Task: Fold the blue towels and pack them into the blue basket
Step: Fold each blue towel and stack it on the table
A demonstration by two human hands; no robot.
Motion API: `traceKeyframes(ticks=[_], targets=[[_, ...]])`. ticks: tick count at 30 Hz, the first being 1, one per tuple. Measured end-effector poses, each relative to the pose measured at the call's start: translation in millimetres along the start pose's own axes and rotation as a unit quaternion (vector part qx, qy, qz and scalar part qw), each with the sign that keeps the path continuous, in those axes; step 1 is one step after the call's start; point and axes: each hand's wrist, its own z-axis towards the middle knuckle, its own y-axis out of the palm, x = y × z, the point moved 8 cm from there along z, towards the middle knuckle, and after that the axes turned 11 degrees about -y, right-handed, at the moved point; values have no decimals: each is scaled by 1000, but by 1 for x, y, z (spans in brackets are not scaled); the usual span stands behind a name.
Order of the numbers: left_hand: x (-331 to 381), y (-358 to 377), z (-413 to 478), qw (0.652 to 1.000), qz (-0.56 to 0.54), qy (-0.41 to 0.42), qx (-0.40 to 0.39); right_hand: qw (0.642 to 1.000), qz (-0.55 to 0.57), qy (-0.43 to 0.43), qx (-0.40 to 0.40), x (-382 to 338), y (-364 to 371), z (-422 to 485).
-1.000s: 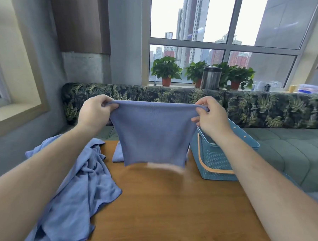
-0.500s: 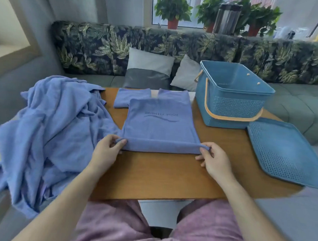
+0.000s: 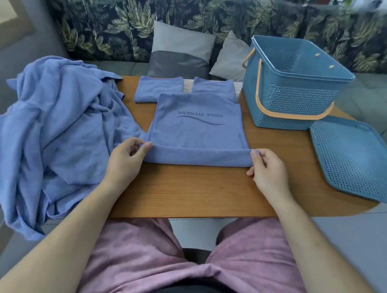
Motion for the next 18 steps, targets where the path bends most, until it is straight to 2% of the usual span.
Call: traceKeyframes(ticks=[2, 4, 6, 8, 10, 12, 13, 15, 18], targets=[[3, -3, -6, 999, -32, -7, 11, 998, -51, -21, 24, -2, -4, 0], [8, -5, -13, 999, -20, 14, 28, 980, -173, -97, 33, -16, -5, -4], [26, -3, -22, 985, 96, 124, 76, 947, -258, -184, 47, -39, 1, -12], [43, 11, -31, 950, 197, 219, 105, 932, -272, -238, 19, -51, 17, -17], [41, 40, -35, 937, 267, 224, 34, 926, -286, -226, -100, -51, 45, -23], [27, 66, -40, 921, 327, 205, -54, 904, -312, -186, -224, -39, 68, -33], [23, 71, -42, 915, 344, 196, -74, 895, -319, -170, -261, -35, 73, -37], [29, 65, -41, 911, 353, 206, -61, 889, -328, -160, -275, -39, 67, -40], [53, 52, -50, 911, 325, 254, -13, 873, -378, -183, -247, -64, 47, -44]])
